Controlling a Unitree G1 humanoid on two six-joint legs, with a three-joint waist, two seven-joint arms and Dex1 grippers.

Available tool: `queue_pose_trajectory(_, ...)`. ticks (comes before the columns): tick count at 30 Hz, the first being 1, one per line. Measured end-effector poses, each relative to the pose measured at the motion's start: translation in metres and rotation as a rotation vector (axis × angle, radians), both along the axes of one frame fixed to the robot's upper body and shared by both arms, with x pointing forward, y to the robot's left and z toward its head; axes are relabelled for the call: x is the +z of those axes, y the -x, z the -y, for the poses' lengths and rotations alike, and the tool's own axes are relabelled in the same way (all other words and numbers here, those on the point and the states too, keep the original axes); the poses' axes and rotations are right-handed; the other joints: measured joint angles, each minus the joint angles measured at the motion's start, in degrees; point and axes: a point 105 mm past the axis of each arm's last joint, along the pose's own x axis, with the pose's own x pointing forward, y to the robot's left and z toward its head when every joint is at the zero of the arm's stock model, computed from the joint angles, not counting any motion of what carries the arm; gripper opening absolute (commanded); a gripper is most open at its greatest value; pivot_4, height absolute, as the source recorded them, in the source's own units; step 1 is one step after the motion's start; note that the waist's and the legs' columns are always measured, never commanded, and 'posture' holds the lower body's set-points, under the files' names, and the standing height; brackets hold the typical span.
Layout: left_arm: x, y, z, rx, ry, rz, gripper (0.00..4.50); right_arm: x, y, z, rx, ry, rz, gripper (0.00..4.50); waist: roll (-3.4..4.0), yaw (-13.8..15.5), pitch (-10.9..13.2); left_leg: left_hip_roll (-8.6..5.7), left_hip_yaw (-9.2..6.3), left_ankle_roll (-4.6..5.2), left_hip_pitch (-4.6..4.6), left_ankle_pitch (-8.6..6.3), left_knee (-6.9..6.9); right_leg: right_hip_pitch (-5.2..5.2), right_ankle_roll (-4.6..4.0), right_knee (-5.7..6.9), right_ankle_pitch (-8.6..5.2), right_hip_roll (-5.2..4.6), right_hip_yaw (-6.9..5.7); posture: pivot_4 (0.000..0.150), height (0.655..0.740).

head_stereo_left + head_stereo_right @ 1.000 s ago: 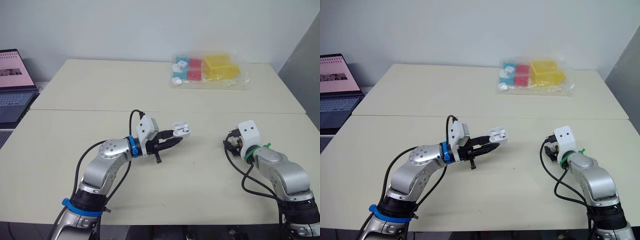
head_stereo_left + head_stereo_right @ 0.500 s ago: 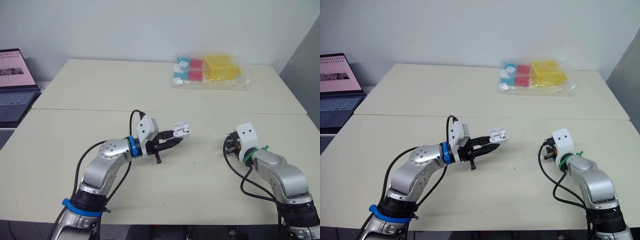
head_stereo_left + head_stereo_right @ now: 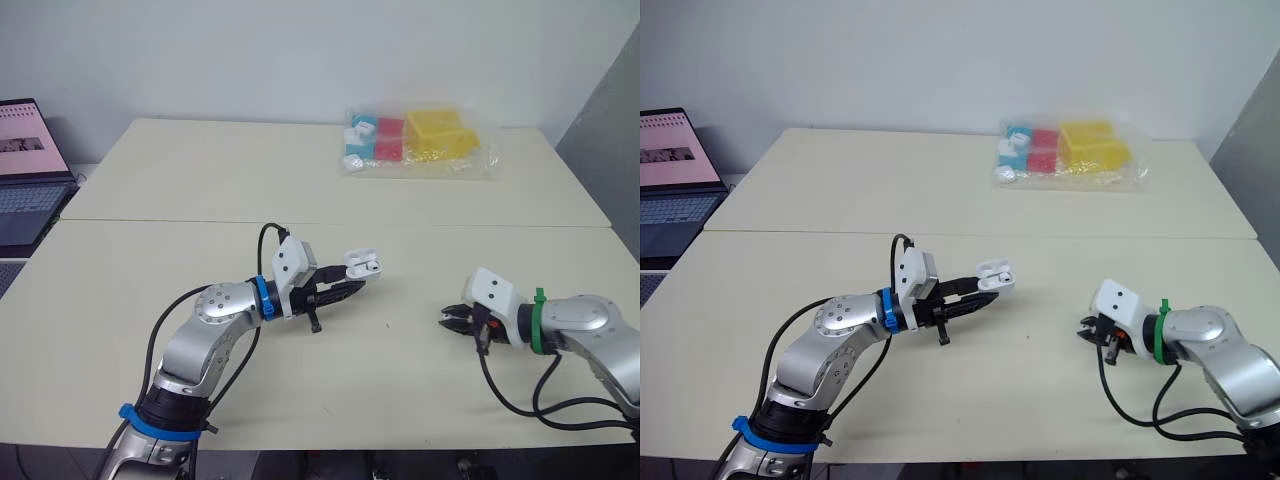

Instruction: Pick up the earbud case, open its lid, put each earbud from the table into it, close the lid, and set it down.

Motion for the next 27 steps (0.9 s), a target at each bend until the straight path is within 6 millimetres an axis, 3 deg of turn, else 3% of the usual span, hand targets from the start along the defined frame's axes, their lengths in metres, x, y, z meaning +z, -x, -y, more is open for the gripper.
queue_pose_trajectory(3, -0.003, 0.005, -0.002, 0.005, -0.010, -0.008, 0.78, -0.006, 0.015, 0.019, 0.170, 0.159, -0.049, 0.44, 0.00, 0.0, 0.0, -0.02, 0.02, 0.00, 0.00, 0.00, 0.01, 0.01, 0.00, -0.03, 0.00, -0.02, 0.02, 0.150, 0.7378)
queue_pose_trajectory(8, -0.006, 0.010, -0.004, 0.015, -0.027, -0.025, 0.78, -0.012, 0.016, 0.045, 0.289, 0.313, -0.093, 0.44, -0.01, 0.0, 0.0, -0.01, 0.02, -0.01, 0.05, 0.01, 0.02, 0.01, 0.00, 0.02, 0.01, -0.04, 0.04, 0.150, 0.7378)
queue_pose_trajectory(13, -0.006, 0.012, -0.005, 0.013, -0.035, -0.025, 0.78, -0.015, 0.011, 0.058, 0.345, 0.387, -0.107, 0.44, -0.01, 0.0, 0.0, 0.00, 0.03, -0.01, 0.10, 0.01, 0.02, 0.01, -0.01, 0.09, 0.00, -0.03, 0.08, 0.150, 0.7378)
queue_pose_trajectory(19, -0.006, 0.014, -0.004, 0.010, -0.038, -0.030, 0.78, -0.015, 0.004, 0.059, 0.333, 0.412, -0.111, 0.44, -0.01, 0.0, 0.0, -0.01, 0.02, -0.02, 0.13, 0.01, 0.05, 0.04, -0.01, 0.12, 0.00, -0.05, 0.09, 0.150, 0.7378)
queue_pose_trajectory(27, -0.007, 0.014, -0.004, 0.010, -0.039, -0.032, 0.78, -0.012, -0.006, 0.058, 0.297, 0.419, -0.062, 3.12, -0.02, 0.0, 0.0, -0.01, 0.02, -0.02, 0.27, 0.01, 0.04, 0.16, -0.01, 0.13, 0.00, -0.05, 0.09, 0.150, 0.7378)
